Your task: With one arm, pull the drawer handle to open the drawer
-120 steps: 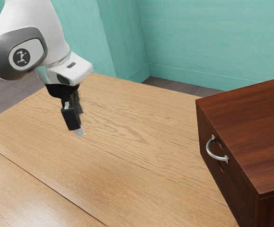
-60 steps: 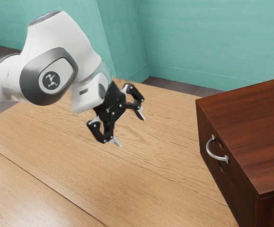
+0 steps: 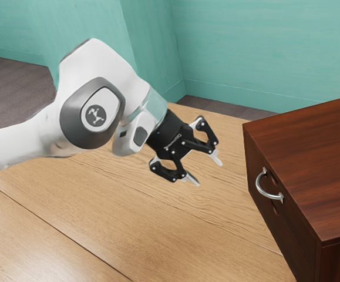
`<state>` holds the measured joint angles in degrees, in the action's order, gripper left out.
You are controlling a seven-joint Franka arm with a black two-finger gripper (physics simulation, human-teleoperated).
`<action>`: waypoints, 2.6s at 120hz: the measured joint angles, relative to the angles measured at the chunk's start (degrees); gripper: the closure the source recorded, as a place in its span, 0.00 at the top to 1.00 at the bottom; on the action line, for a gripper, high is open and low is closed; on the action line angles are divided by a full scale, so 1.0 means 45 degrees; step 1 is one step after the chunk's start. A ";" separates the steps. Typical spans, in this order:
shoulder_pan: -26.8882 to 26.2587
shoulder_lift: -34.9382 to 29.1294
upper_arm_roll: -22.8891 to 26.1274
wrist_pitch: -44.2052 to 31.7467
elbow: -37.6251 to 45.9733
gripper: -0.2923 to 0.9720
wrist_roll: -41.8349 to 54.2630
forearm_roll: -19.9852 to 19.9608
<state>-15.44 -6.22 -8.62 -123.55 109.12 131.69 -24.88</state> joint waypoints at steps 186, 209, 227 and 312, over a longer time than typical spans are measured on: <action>-0.1159 0.2272 0.0035 -0.1510 -0.0834 0.28 0.5490 -0.2997; -0.1195 0.1241 -0.0120 -0.1669 0.0466 0.25 0.5618 -0.2923; -0.0888 -0.0191 -0.0098 -0.1715 0.1746 0.22 0.5653 -0.2600; -0.1034 -0.3686 -0.1140 -0.1753 0.5180 0.30 0.5718 -0.1685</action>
<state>-20.09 -22.81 -13.75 -131.44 132.43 157.42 -32.46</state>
